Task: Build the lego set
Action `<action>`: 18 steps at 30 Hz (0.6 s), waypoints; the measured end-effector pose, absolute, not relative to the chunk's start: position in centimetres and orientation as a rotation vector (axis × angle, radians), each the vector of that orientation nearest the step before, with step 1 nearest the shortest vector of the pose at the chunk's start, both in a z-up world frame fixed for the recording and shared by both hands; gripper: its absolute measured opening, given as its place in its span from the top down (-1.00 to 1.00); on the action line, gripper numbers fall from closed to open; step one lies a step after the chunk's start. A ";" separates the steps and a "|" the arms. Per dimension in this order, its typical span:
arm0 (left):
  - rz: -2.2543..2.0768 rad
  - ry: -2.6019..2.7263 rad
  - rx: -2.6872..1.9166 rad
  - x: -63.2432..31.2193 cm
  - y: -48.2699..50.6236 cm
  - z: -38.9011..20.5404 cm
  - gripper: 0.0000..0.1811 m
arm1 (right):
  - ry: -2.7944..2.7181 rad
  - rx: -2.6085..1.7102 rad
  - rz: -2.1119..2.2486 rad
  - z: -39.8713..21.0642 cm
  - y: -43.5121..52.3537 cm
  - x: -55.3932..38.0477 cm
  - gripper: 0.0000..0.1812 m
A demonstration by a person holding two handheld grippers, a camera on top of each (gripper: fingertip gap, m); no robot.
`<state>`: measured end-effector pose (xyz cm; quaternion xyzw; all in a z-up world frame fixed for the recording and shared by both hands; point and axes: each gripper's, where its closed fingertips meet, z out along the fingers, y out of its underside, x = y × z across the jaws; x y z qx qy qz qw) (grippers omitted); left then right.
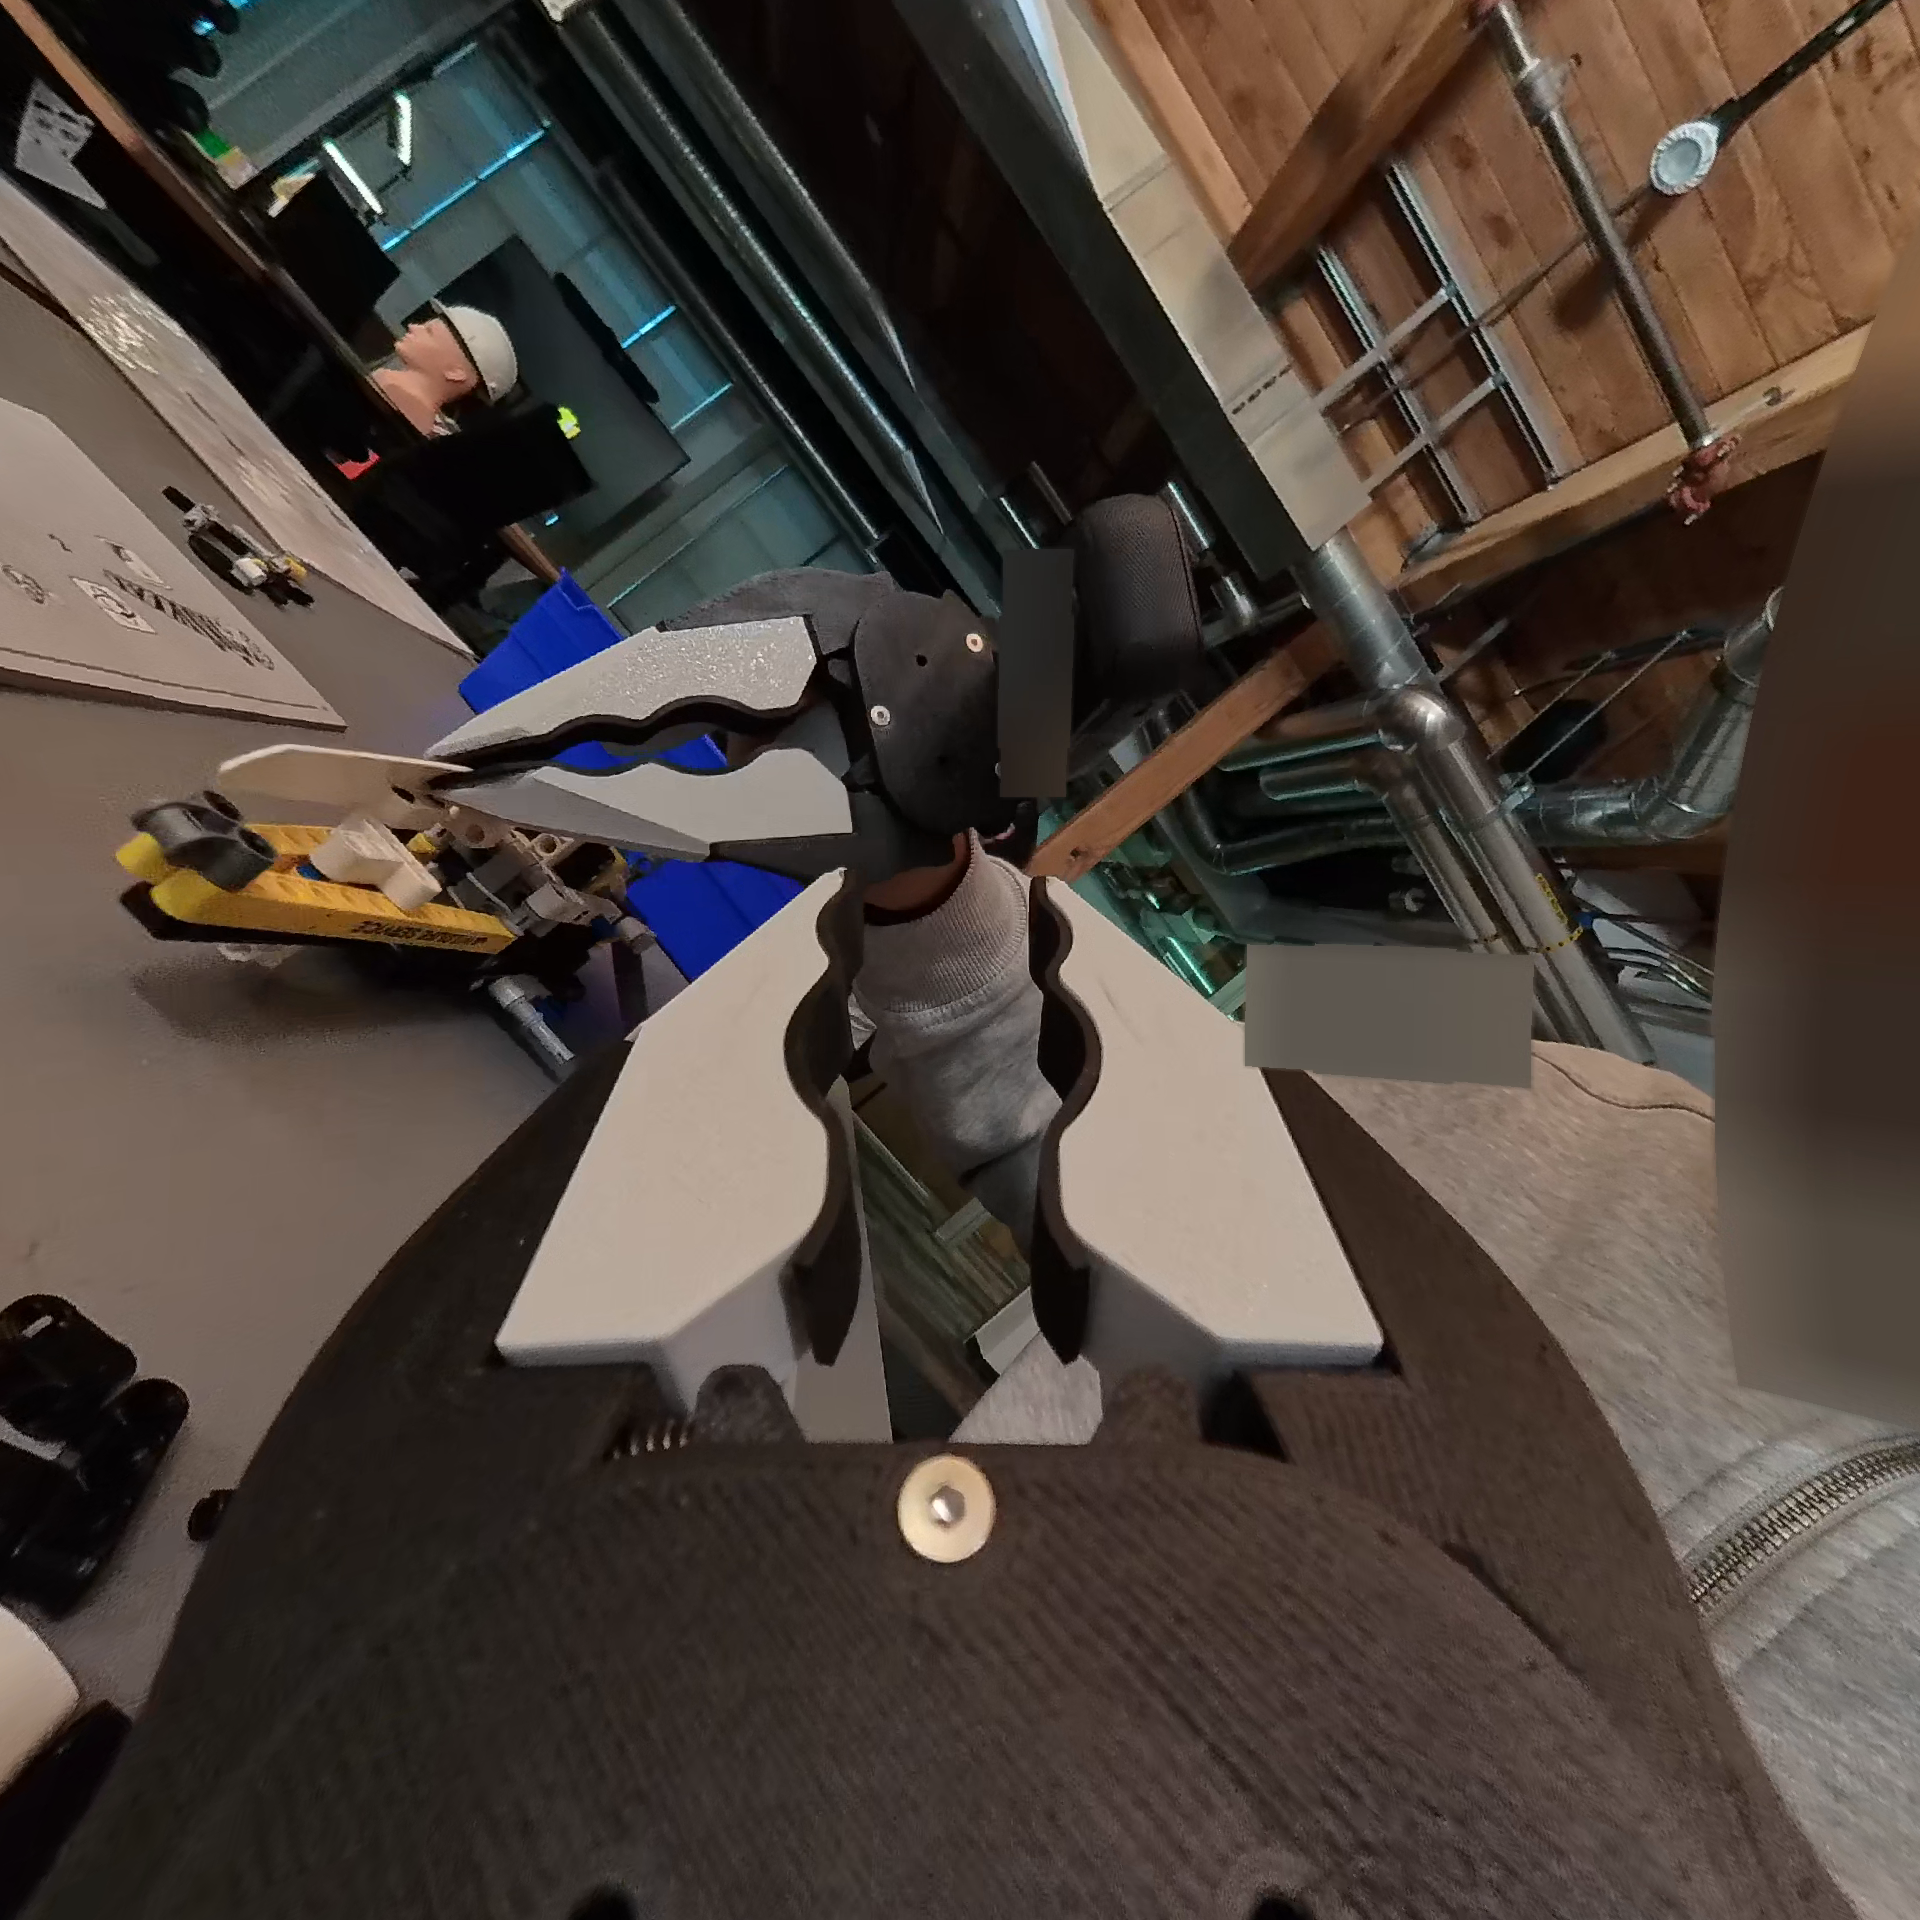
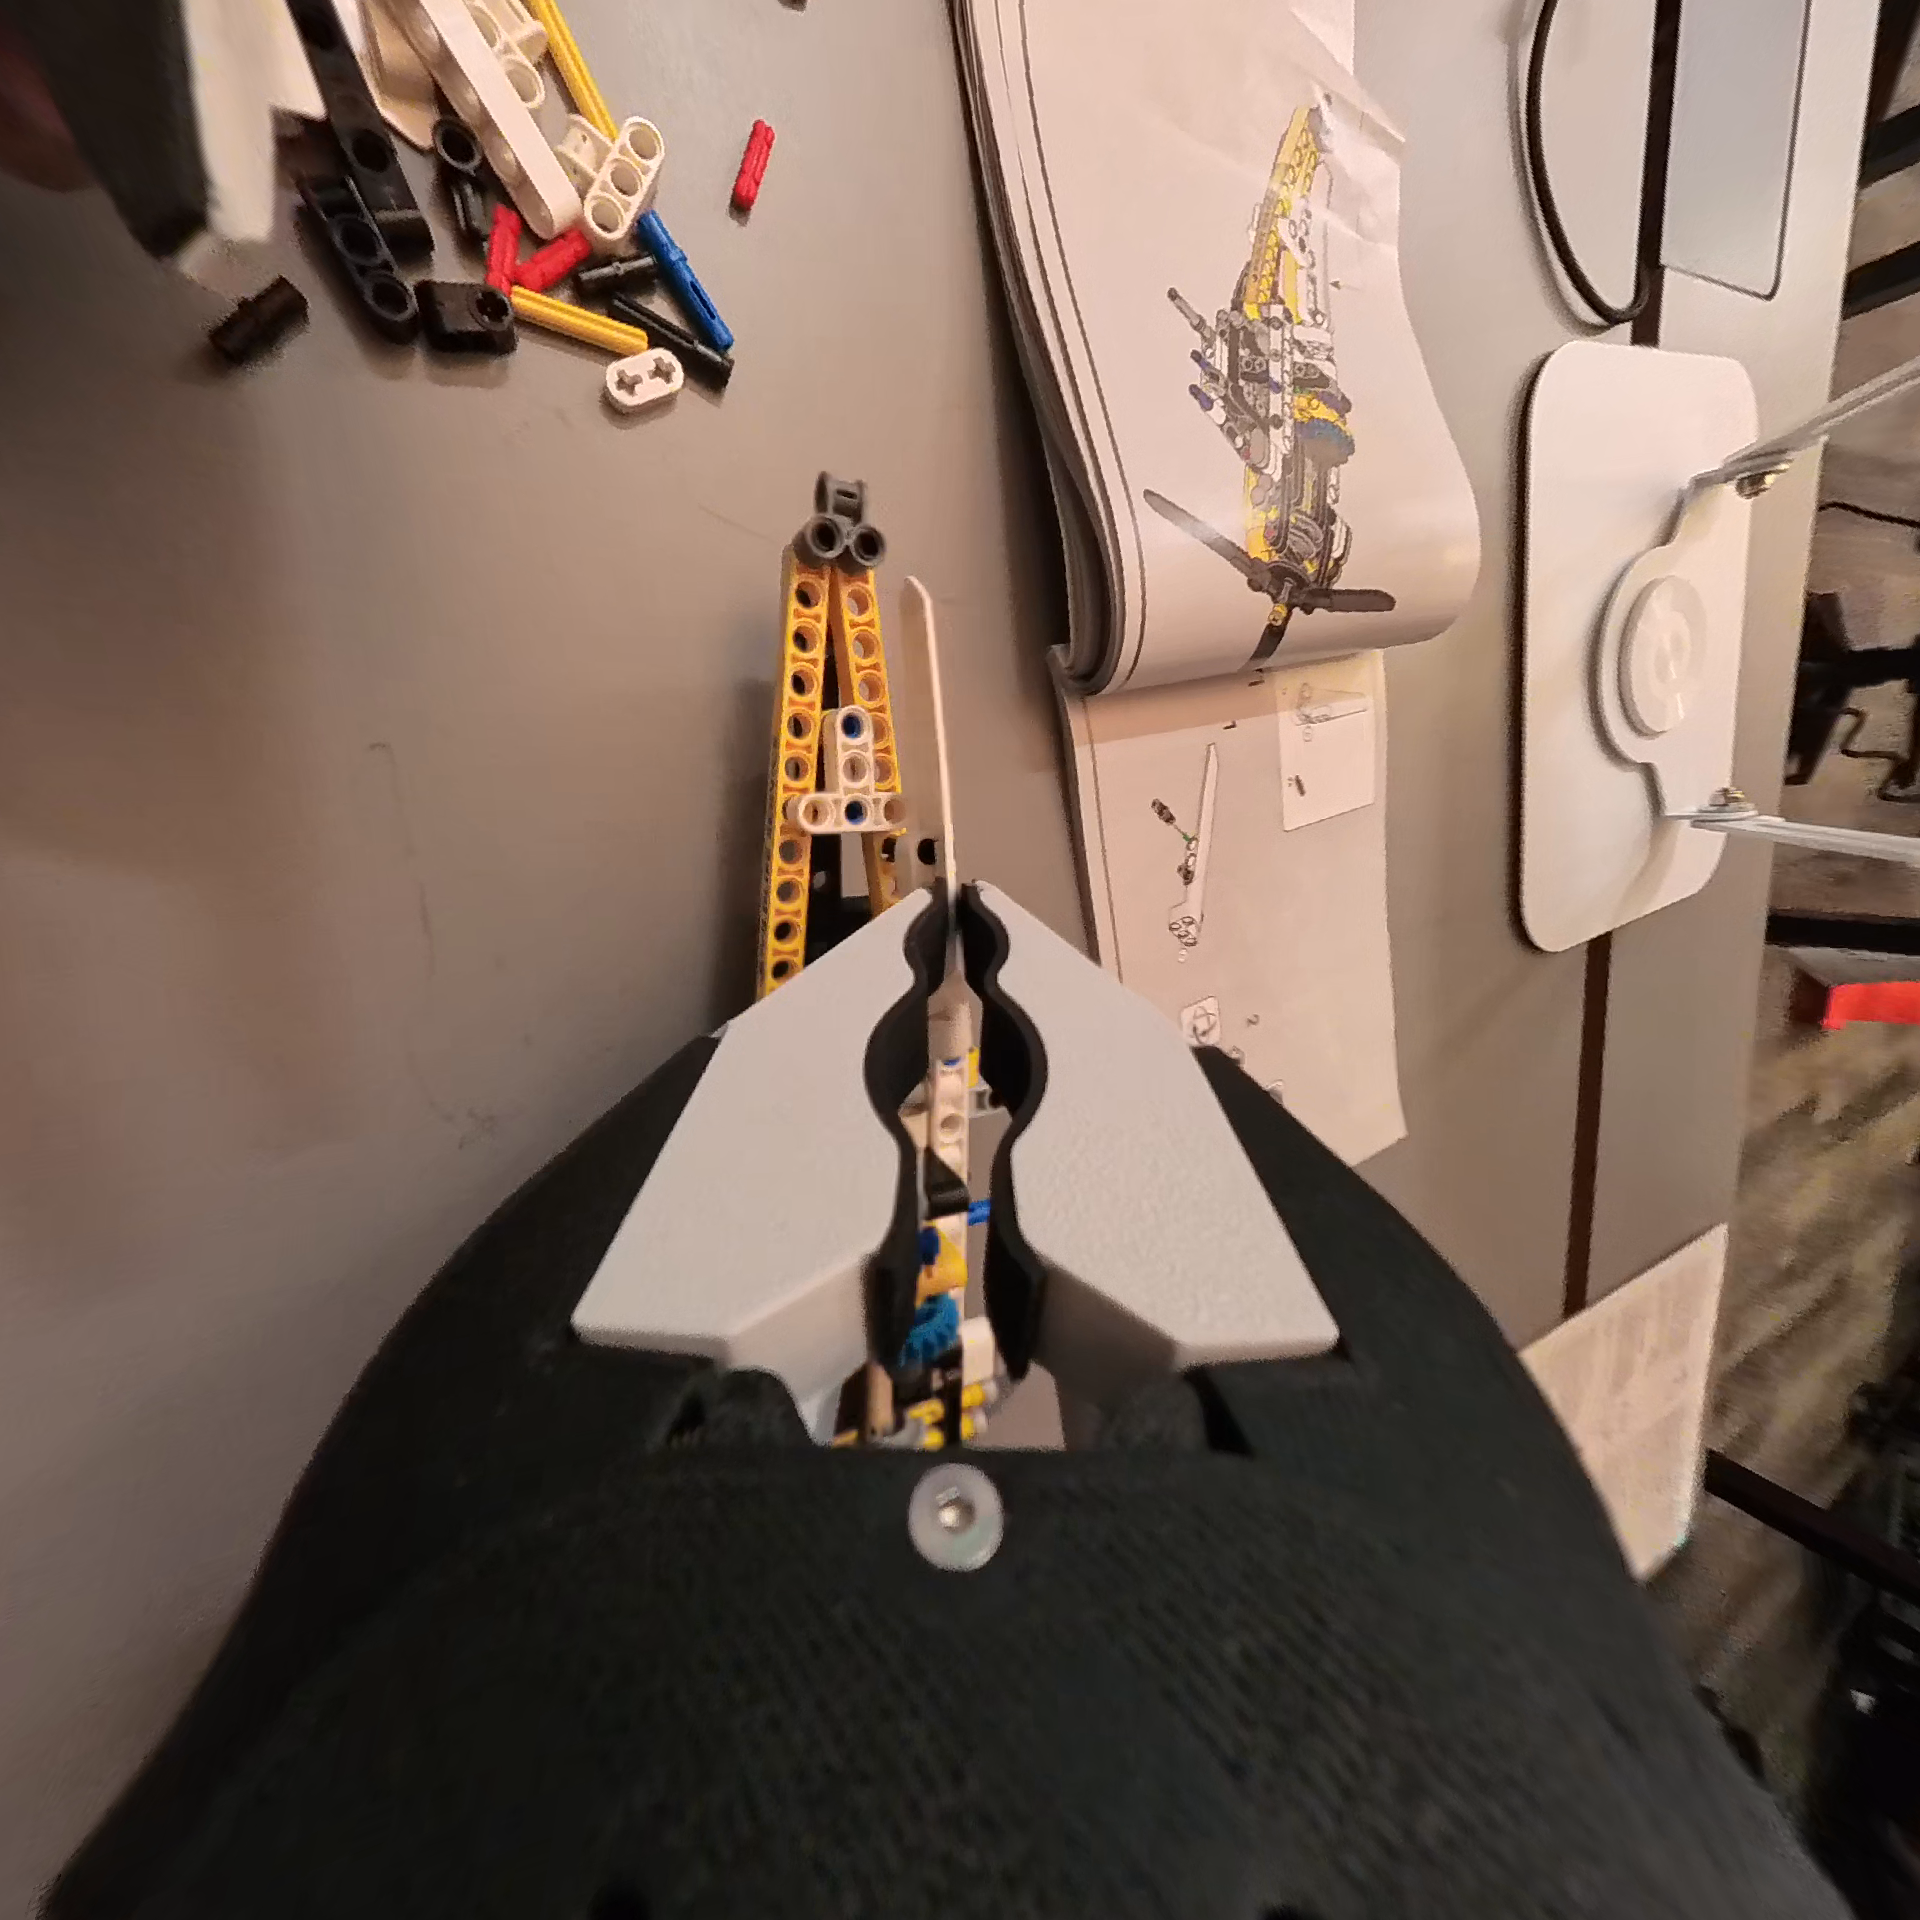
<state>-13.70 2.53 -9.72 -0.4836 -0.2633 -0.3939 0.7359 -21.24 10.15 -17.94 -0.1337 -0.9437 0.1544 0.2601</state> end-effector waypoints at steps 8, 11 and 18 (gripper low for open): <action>-0.864 -0.579 -1.066 -13.7 2.6 -9.8 0.68 | -2.560 -0.358 0.453 -17.9 10.2 -21.2 1.00; -0.863 -0.579 -1.068 -13.7 2.6 -9.8 0.67 | -2.549 -0.315 0.427 -17.9 10.2 -21.2 1.00; -0.863 -0.581 -1.069 -13.7 2.6 -9.8 0.68 | -2.490 -0.168 0.290 -17.9 10.3 -21.3 1.00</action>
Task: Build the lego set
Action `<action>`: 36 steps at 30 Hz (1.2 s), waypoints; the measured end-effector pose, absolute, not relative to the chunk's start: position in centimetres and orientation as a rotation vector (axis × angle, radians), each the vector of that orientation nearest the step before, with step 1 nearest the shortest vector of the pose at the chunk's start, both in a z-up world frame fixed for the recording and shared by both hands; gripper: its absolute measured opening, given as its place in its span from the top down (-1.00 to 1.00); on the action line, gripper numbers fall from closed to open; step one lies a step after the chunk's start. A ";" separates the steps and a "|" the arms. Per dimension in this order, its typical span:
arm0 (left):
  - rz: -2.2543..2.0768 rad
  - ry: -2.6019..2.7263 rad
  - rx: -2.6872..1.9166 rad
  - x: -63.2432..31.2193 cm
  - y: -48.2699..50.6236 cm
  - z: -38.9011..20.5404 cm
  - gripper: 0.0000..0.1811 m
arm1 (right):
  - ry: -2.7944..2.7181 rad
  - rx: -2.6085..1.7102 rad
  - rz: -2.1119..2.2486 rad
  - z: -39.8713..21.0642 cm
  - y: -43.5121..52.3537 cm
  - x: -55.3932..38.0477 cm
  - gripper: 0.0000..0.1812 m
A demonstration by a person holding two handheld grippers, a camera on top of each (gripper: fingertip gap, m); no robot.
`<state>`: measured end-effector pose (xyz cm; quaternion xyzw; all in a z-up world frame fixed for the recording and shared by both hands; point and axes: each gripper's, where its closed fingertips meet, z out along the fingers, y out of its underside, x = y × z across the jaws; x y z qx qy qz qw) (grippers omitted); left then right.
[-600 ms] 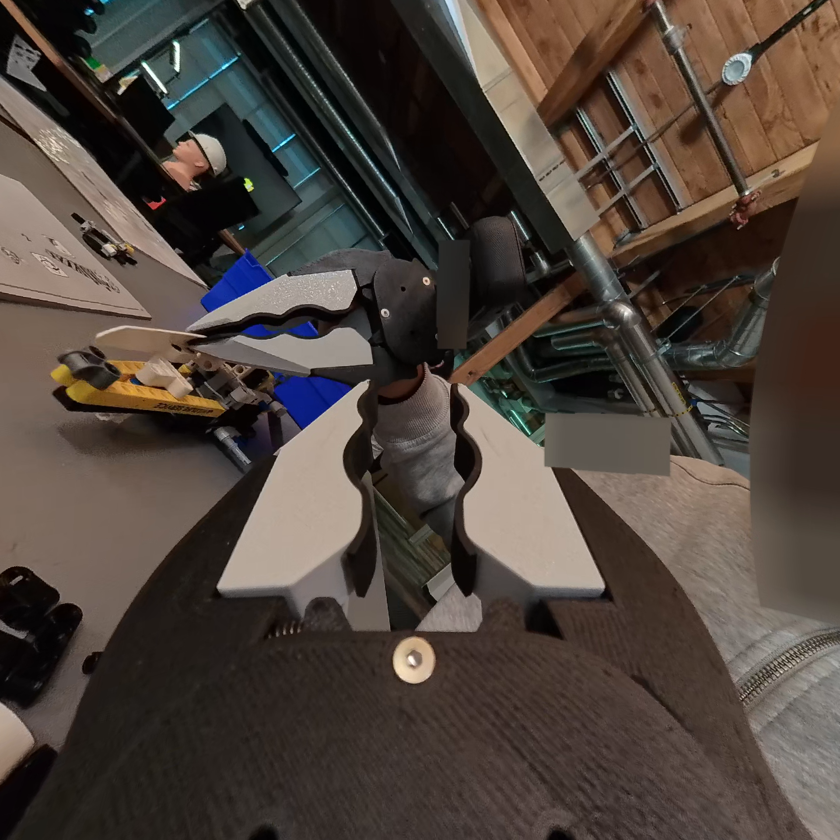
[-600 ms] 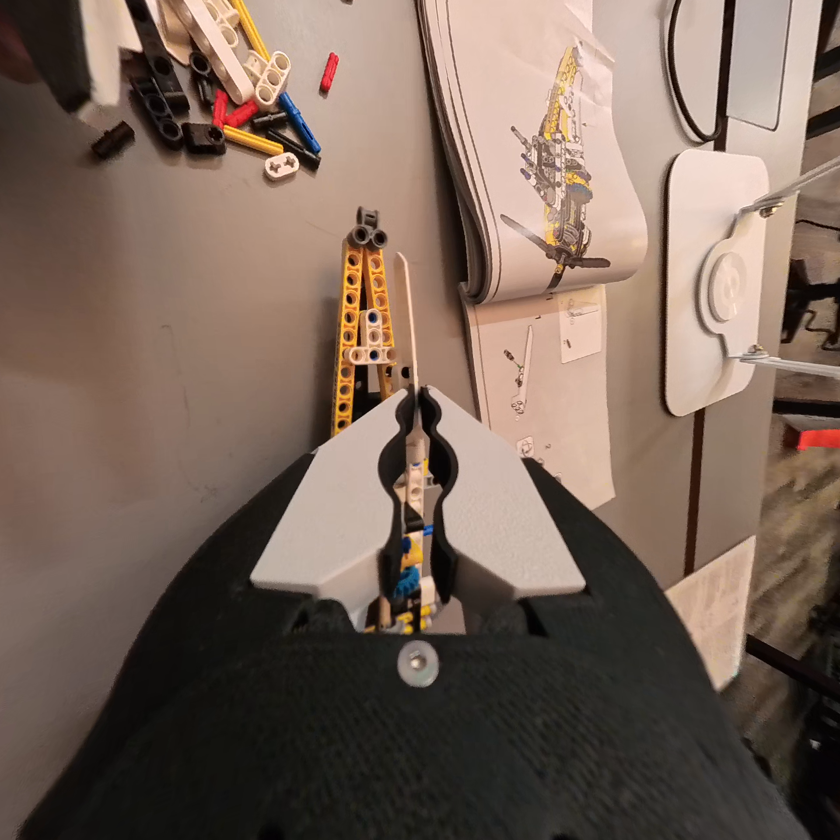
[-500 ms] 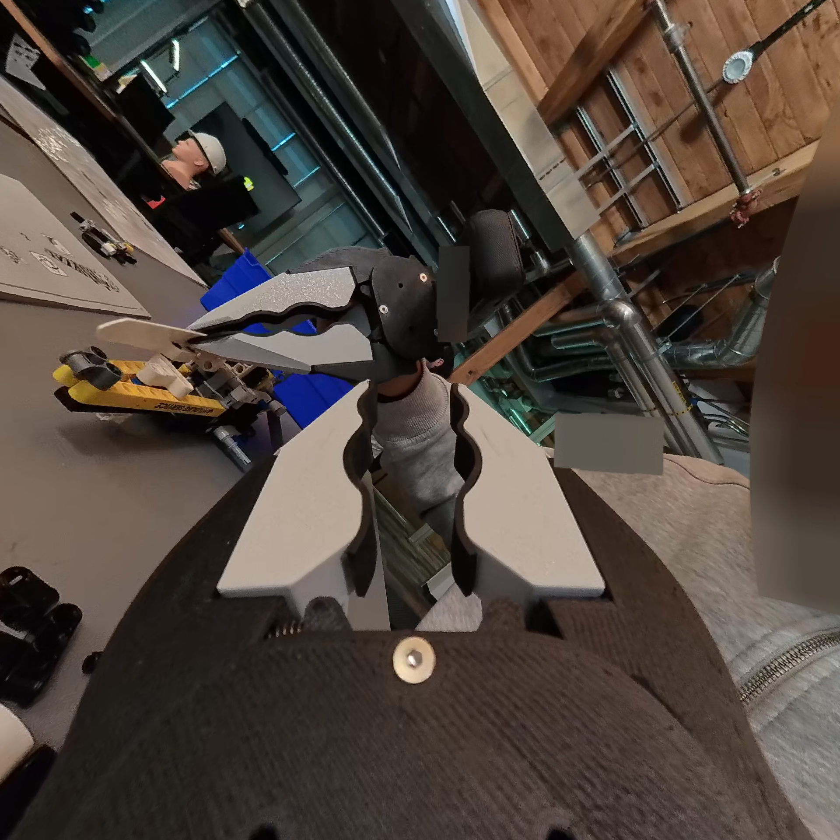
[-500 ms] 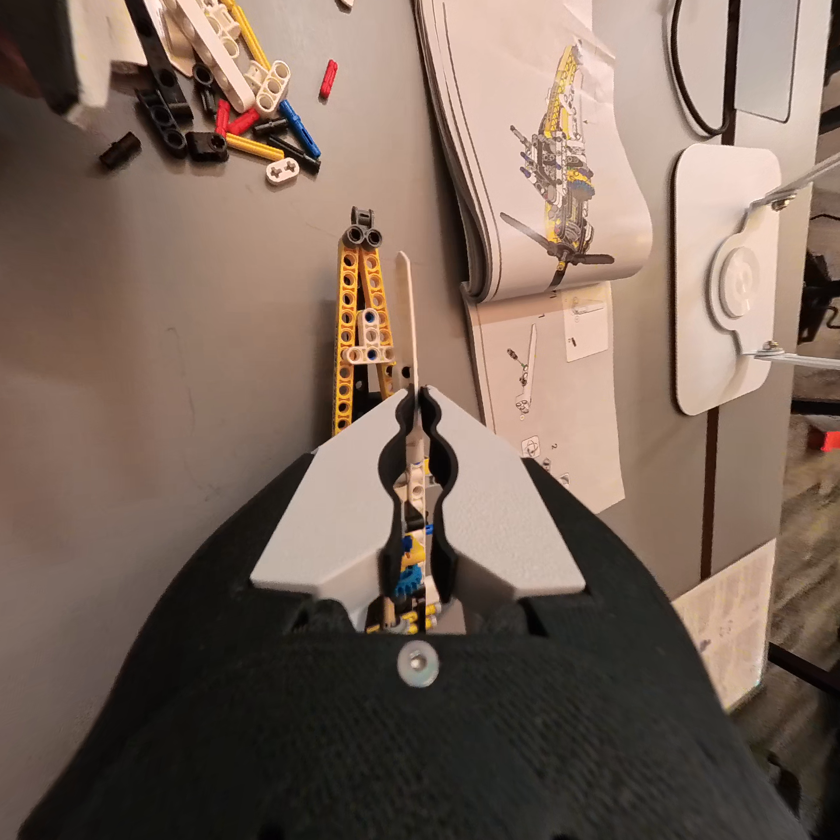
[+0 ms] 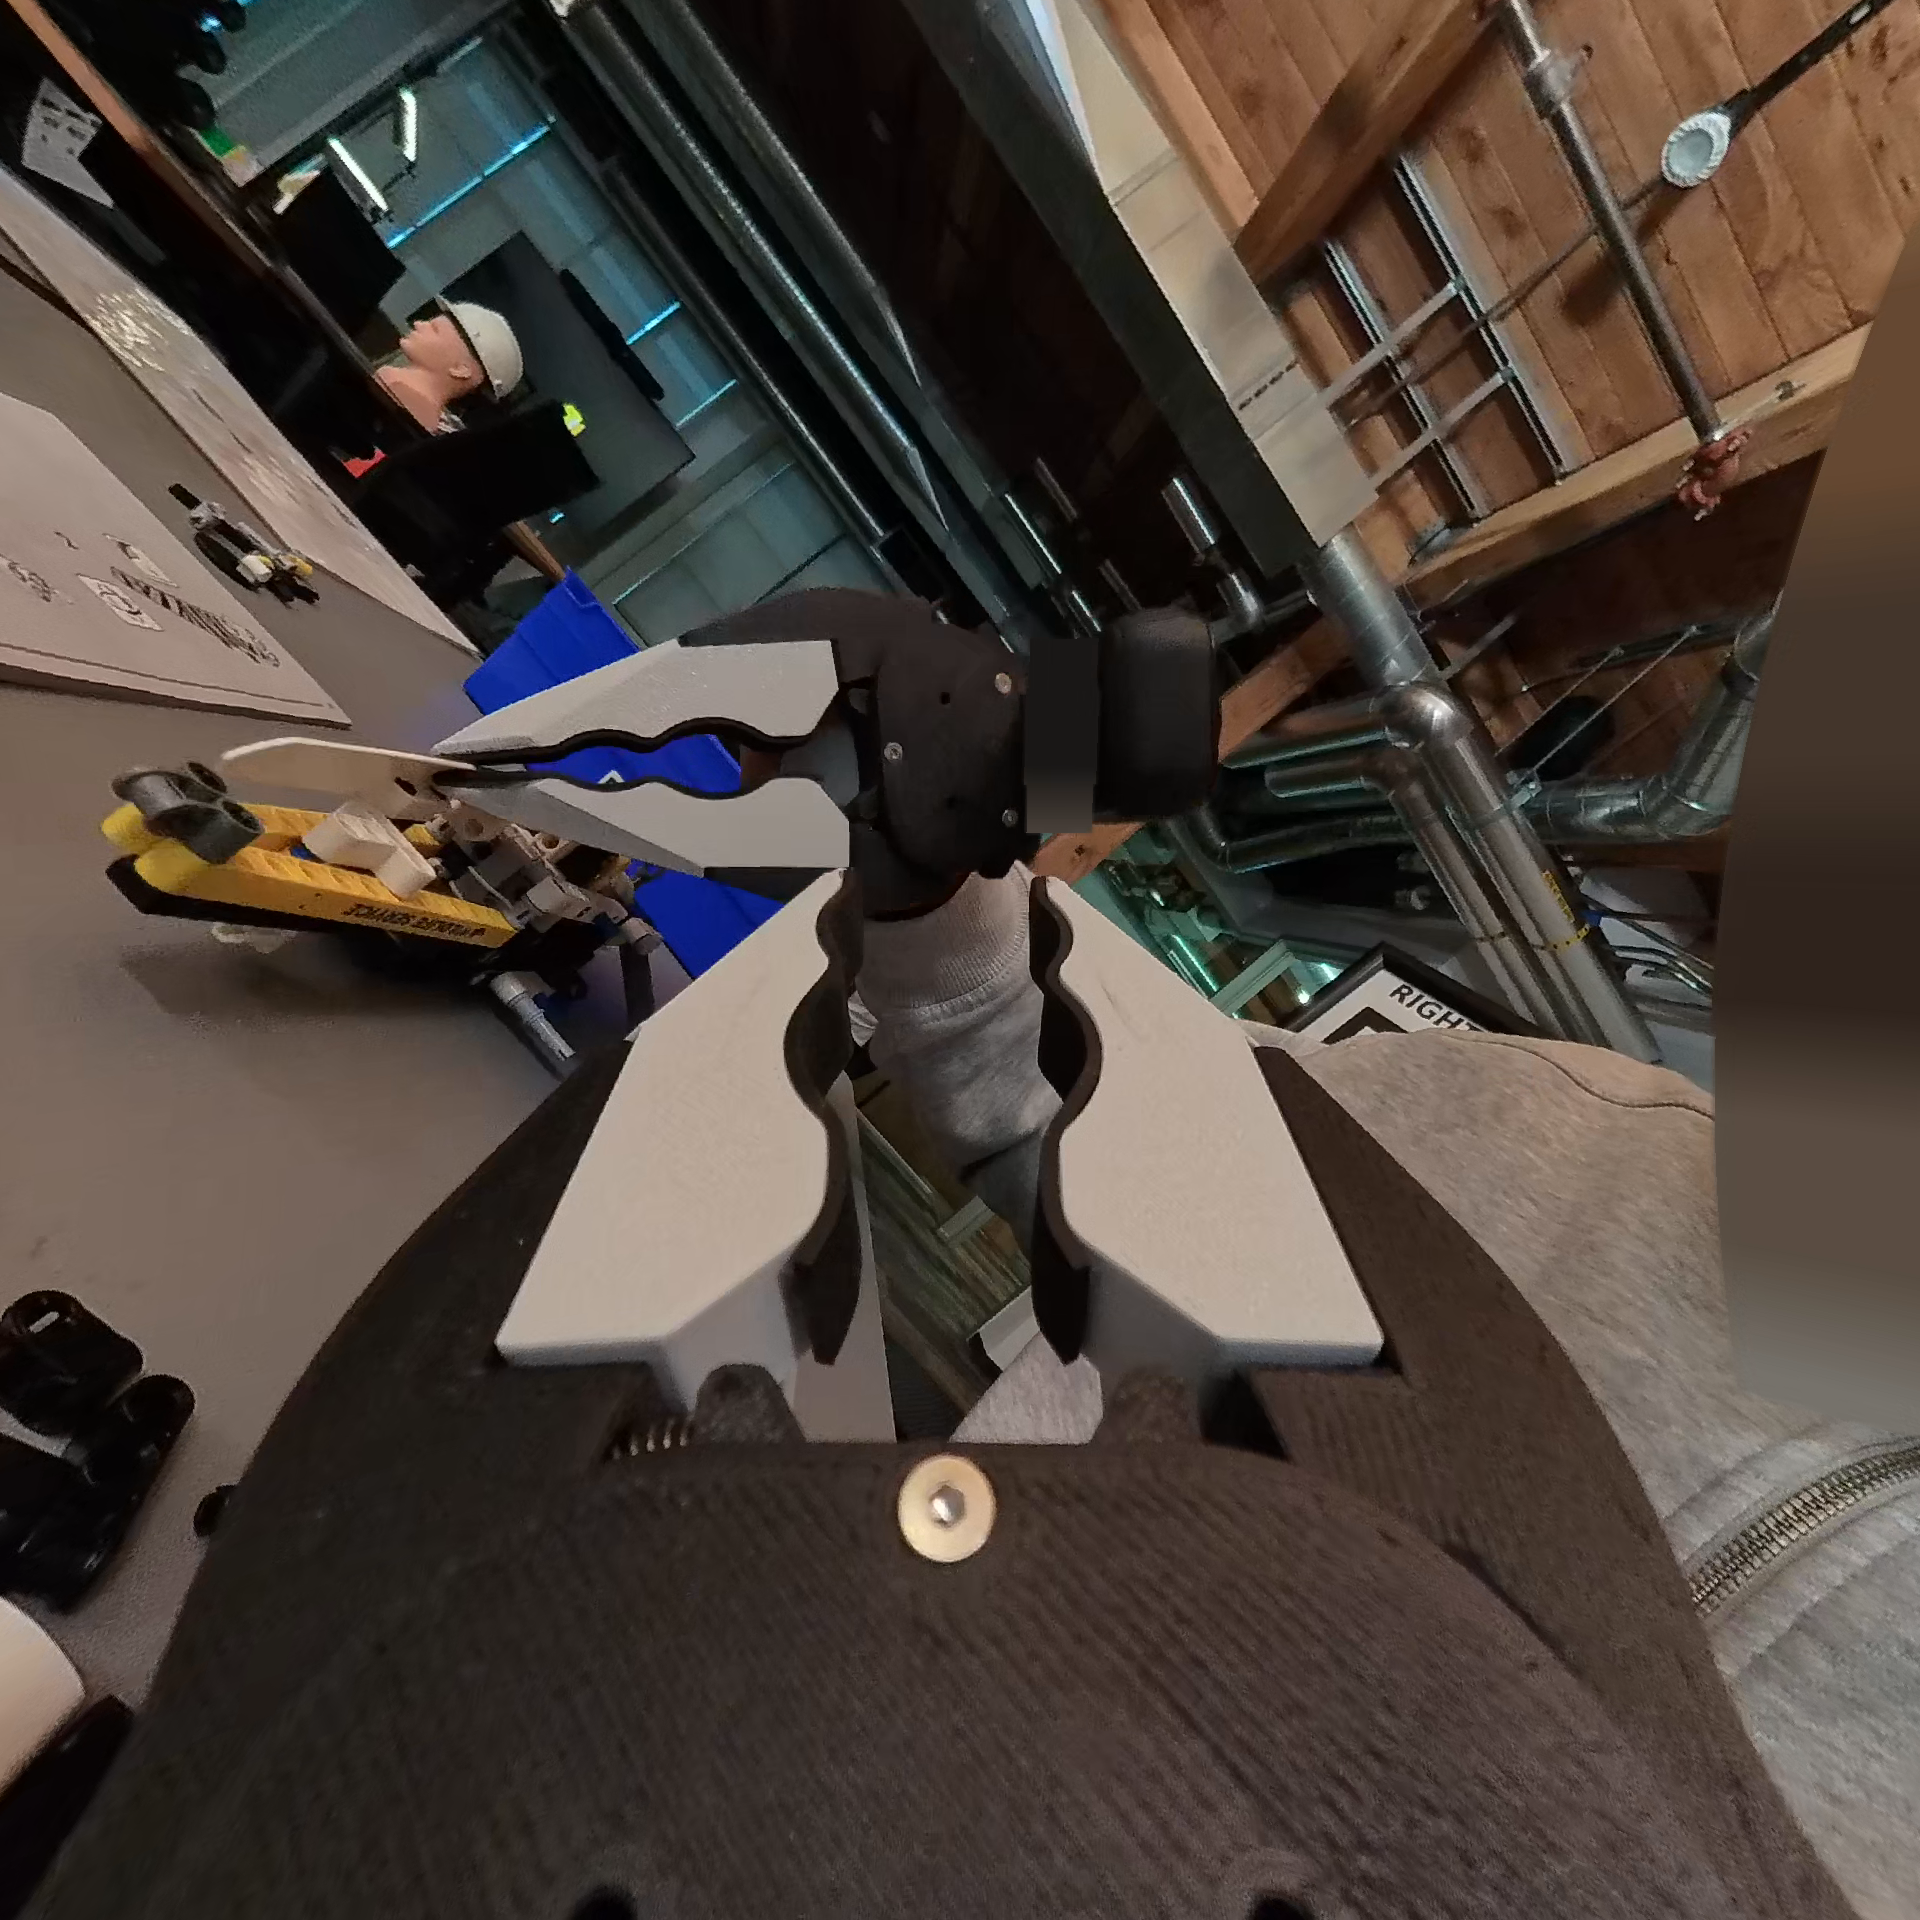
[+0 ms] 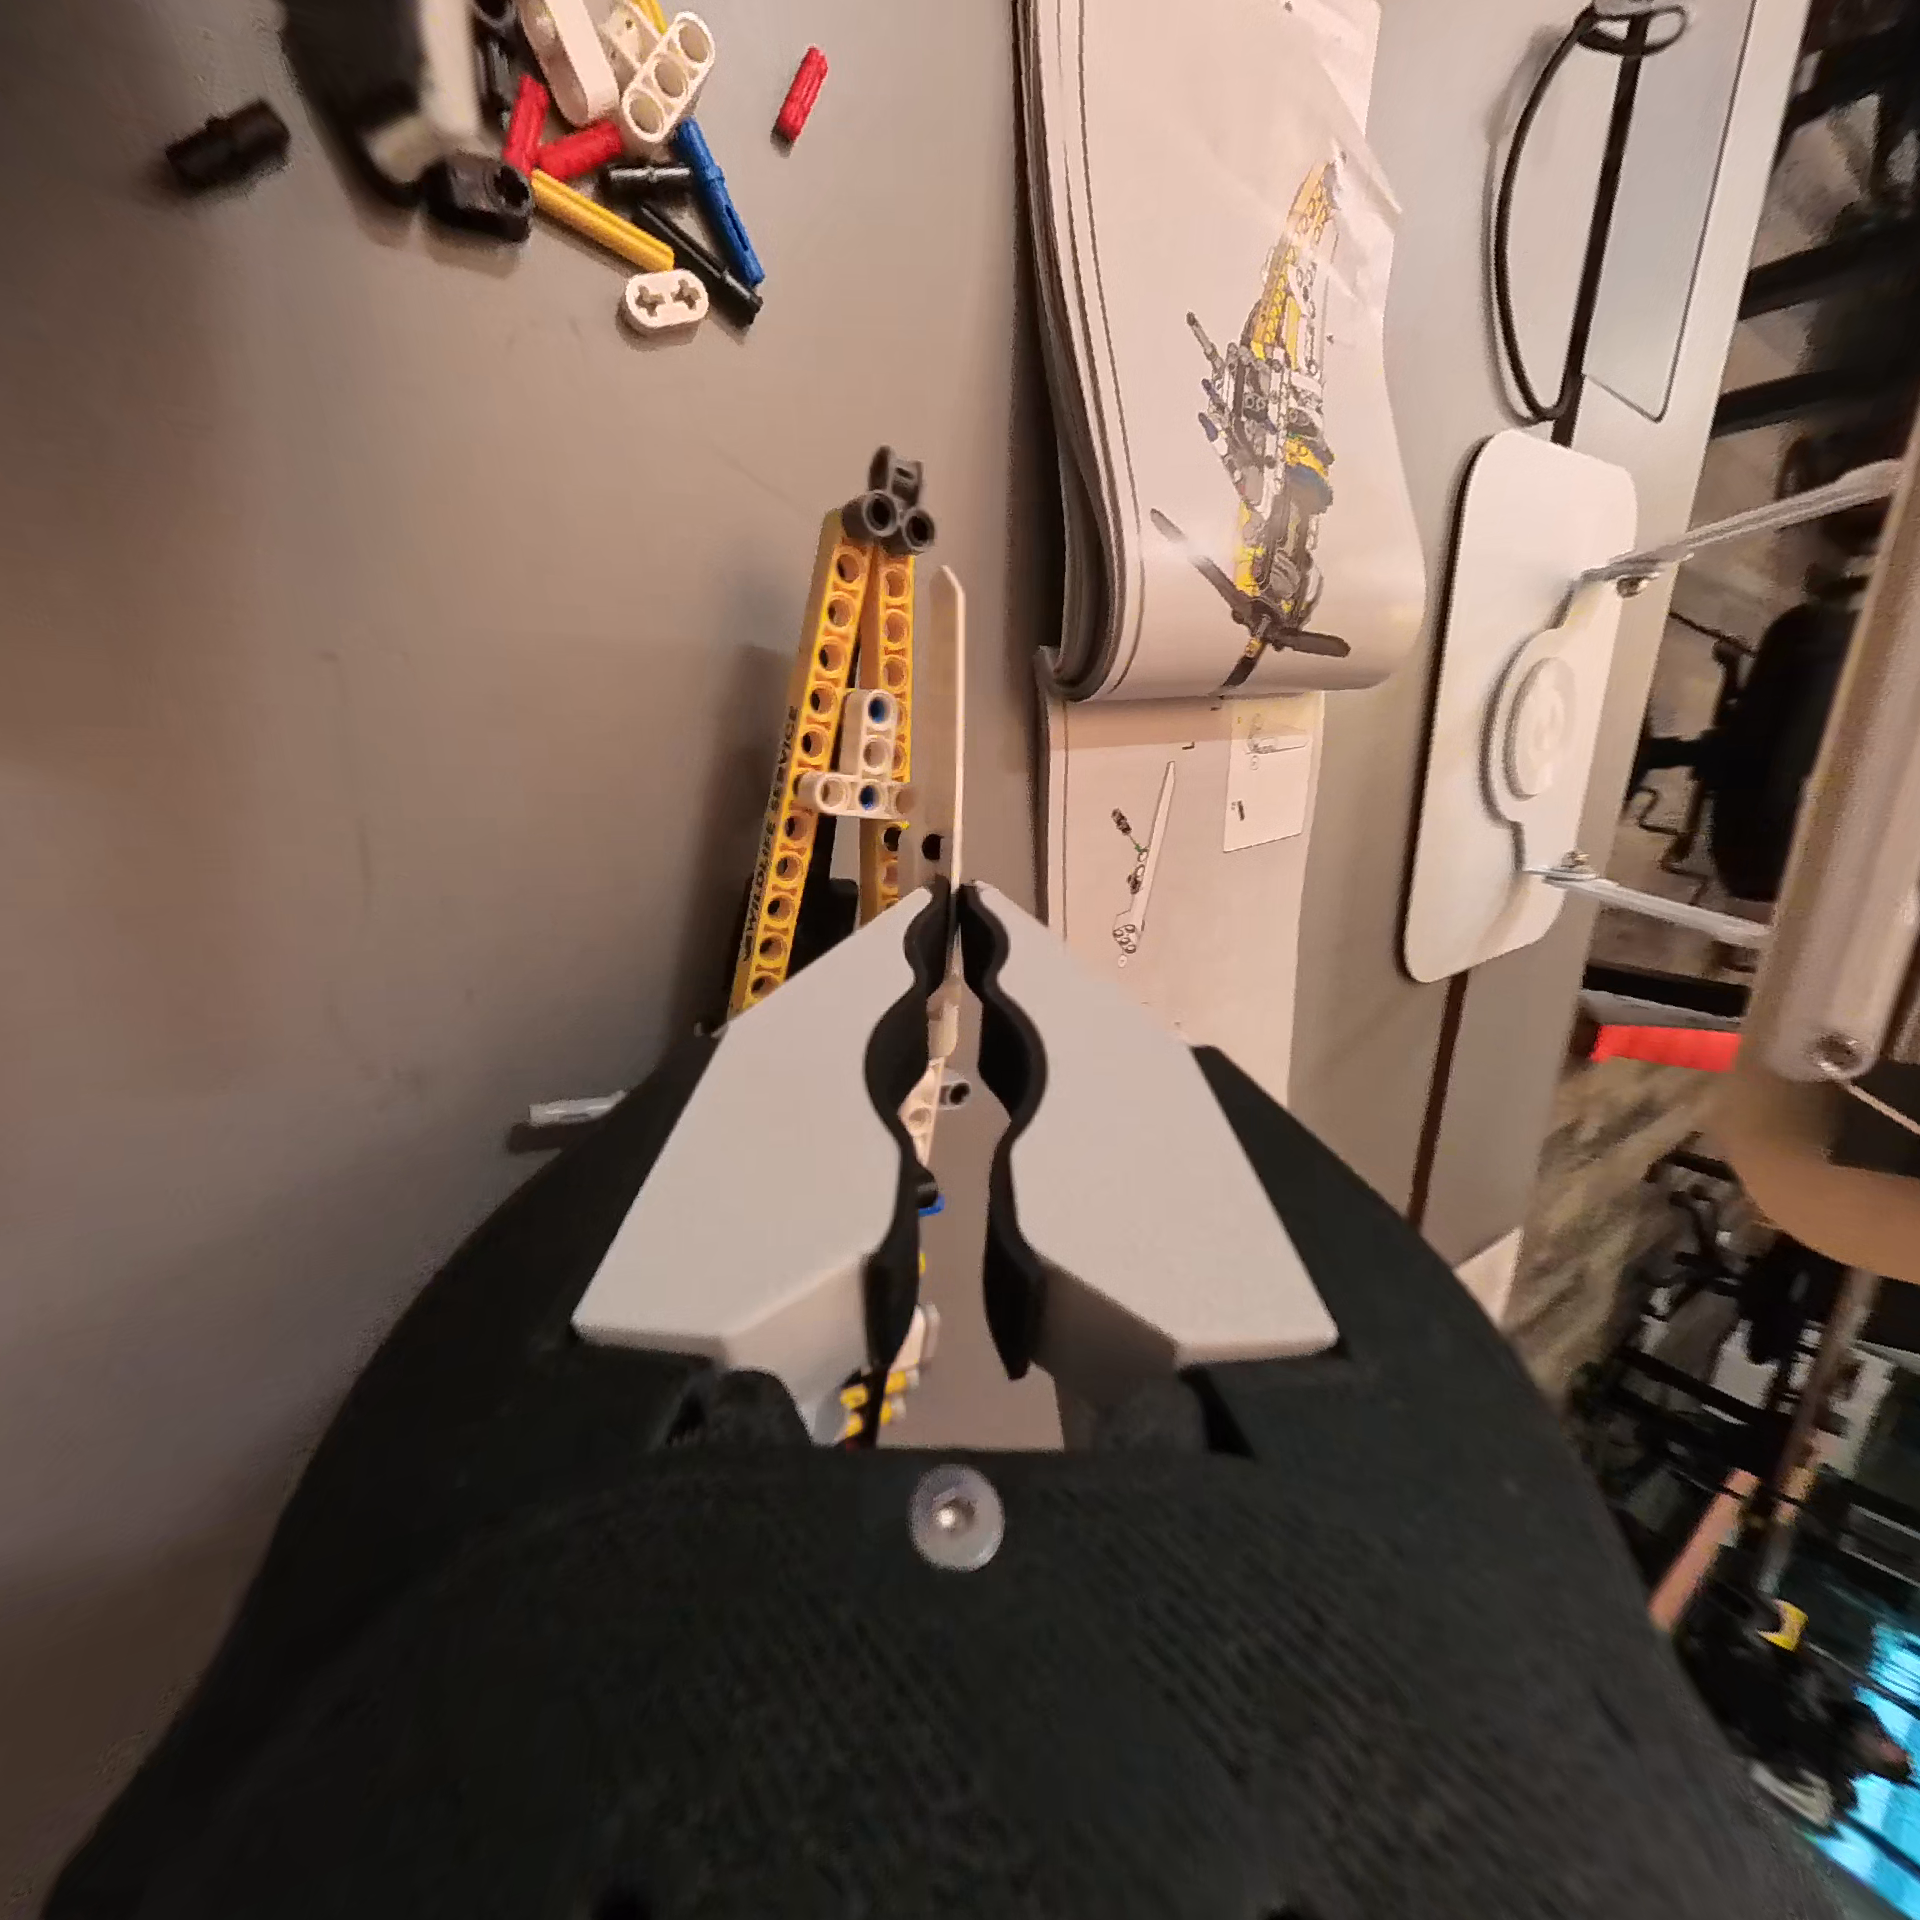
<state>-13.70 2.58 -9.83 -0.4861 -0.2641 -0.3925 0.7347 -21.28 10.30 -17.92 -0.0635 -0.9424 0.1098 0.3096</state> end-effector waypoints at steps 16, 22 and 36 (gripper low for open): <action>-0.815 -0.624 -1.068 -14.7 2.4 -10.0 0.58 | -2.421 0.029 0.266 -17.9 10.1 -20.9 1.00; -0.746 -0.666 -1.121 -17.0 2.3 -8.8 0.49 | -2.420 0.017 0.327 -17.9 10.2 -20.9 1.00; -0.263 -0.507 -1.823 -21.7 7.9 -13.4 0.41 | -2.415 -0.015 0.399 -17.9 10.0 -21.1 0.99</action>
